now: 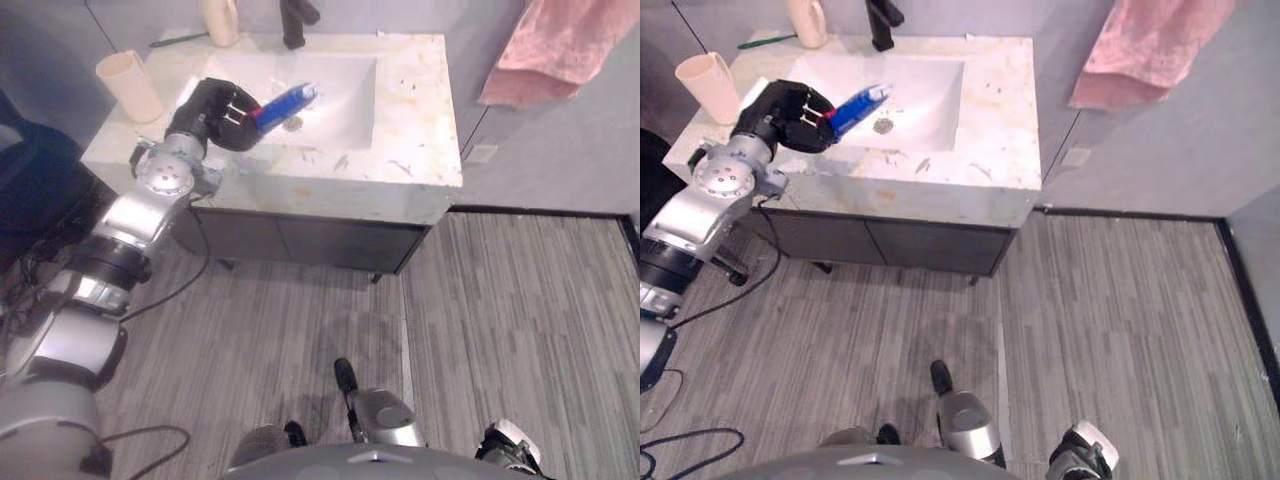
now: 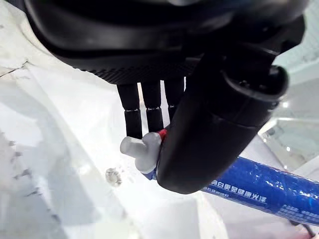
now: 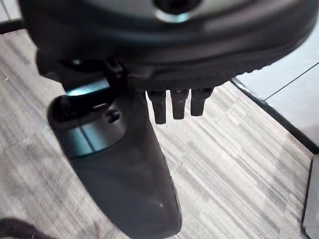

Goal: Organize the bathroom.

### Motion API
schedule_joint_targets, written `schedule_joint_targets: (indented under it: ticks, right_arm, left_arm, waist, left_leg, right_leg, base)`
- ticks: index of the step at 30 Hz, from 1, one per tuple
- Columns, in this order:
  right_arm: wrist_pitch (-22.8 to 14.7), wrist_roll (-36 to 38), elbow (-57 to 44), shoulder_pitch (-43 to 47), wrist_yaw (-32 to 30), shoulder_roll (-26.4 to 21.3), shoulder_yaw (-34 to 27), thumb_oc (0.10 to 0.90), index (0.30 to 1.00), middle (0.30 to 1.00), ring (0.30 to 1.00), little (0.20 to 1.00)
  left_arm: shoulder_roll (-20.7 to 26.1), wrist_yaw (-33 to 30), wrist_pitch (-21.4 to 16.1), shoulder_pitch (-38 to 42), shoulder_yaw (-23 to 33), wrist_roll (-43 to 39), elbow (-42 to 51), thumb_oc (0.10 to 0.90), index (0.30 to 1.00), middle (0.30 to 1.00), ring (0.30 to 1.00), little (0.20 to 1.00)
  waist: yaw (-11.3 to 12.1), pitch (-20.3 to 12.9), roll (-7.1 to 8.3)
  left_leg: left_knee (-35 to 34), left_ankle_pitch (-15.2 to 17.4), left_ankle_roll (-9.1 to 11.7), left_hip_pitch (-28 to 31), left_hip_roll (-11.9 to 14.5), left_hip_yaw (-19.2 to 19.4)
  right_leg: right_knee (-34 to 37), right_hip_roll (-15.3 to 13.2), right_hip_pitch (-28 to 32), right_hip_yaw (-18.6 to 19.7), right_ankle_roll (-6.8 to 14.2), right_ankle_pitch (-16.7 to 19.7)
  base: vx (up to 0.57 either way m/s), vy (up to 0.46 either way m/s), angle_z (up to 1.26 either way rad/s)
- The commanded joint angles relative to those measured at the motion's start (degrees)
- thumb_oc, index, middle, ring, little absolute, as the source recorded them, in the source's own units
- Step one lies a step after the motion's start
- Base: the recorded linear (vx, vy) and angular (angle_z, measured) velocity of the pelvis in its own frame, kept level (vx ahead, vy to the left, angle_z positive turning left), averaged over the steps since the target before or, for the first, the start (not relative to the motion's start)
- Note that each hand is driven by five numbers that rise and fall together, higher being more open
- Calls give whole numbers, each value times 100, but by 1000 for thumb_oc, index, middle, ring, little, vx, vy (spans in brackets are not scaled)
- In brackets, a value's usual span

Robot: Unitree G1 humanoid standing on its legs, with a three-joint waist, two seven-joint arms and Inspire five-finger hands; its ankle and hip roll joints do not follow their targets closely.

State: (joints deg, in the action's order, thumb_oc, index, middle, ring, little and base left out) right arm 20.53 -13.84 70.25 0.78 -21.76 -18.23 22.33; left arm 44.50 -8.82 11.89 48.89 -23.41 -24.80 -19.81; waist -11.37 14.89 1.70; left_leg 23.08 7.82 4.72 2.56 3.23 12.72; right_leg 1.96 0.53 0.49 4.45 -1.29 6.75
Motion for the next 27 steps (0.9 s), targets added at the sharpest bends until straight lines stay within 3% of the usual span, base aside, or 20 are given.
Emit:
schedule_joint_targets:
  ticks: [1, 4, 7, 8, 14, 17, 18, 21, 22, 27]
  right_arm:
    - [149, 520, 338, -337, -510, -555, -188, 800, 900, 900, 900, 900]
    - [131, 1036, 301, -278, -800, -616, -307, 800, 900, 900, 900, 900]
    - [-66, 1827, 249, -266, -1240, -728, -688, 800, 900, 900, 900, 900]
    - [-300, 2349, 224, -258, -1497, -816, -949, 800, 900, 900, 900, 900]
    - [-1050, 3217, 21, -179, -2051, -1196, -1896, 800, 900, 900, 900, 900]
    - [-1565, 3556, -334, -167, -2246, -1669, -2506, 800, 900, 900, 900, 900]
    - [-1688, 3588, -787, -189, -2238, -2049, -2862, 800, 900, 900, 900, 900]
    - [-1781, 3645, -1191, -203, -2259, -2273, -3071, 800, 900, 900, 900, 900]
    - [-1657, 3598, -2091, -206, -2420, -2574, -3322, 800, 900, 900, 900, 900]
    - [-1374, 2925, -4120, 103, -2587, -3384, -4090, 800, 900, 900, 900, 900]
  left_arm:
    - [443, -266, -251, 421, 784, -250, 292, 400, 300, 300, 300, 300]
    - [510, -321, -351, 403, 810, -473, 267, 400, 300, 300, 300, 300]
    - [586, -308, -580, 446, 846, -716, 125, 400, 300, 300, 300, 300]
    - [657, -281, -600, 531, 842, -885, 101, 400, 300, 300, 300, 300]
    - [920, -219, -315, 957, 682, -1289, 11, 400, 300, 300, 300, 300]
    - [1119, -102, -143, 1328, 495, -1452, -179, 400, 300, 300, 300, 300]
    - [1233, -54, -75, 1528, 392, -1556, -320, 400, 300, 300, 300, 300]
    - [1296, -40, -15, 1673, 313, -1608, -385, 400, 300, 300, 300, 300]
    - [1375, -45, 54, 1852, 226, -1675, -478, 400, 300, 300, 300, 300]
    - [1394, -13, 41, 2100, 184, -1660, -774, 400, 300, 300, 300, 300]
  waist:
    - [-47, -553, -162]
    - [38, -507, -270]
    - [45, -460, -281]
    - [35, -480, -284]
    - [-7, -590, -240]
    - [-74, -632, -191]
    - [-137, -642, -173]
    - [-167, -638, -167]
    - [-229, -637, -166]
    - [-331, -639, -226]
  left_leg:
    - [-1062, -294, -496, -111, -234, -114]
    - [-2085, -628, -459, 14, -341, -462]
    - [-2365, -805, -406, 110, -311, -450]
    - [-2494, -830, -408, 226, -308, -468]
    - [-2782, -812, -429, 484, -319, -490]
    - [-2802, -776, -439, 517, -316, -444]
    - [-2804, -753, -444, 533, -324, -408]
    - [-2805, -740, -445, 544, -327, -387]
    - [-2805, -723, -450, 544, -334, -354]
    - [-2808, -660, -489, 486, -376, -283]
  right_leg:
    - [-117, 69, 97, 86, 545, -479]
    - [-156, 174, 69, 123, 621, -520]
    - [-151, 174, 84, 21, 660, -534]
    - [-148, 178, 86, -8, 672, -526]
    - [-86, 193, 141, -4, 723, -494]
    - [-73, 195, 126, 20, 749, -468]
    - [-63, 196, 120, 42, 761, -455]
    - [-68, 194, 115, 46, 765, -452]
    - [-67, 194, 102, 74, 767, -454]
    - [-86, 199, 5, 165, 781, -485]
  base:
    - [50, 81, 8]
    - [30, 39, -2]
    - [3, -21, -20]
    - [18, -23, -14]
    - [35, -26, -2]
    - [1, -23, -7]
    - [0, 0, 0]
    - [0, 0, 0]
    - [-11, 32, -2]
    - [-37, 72, -16]
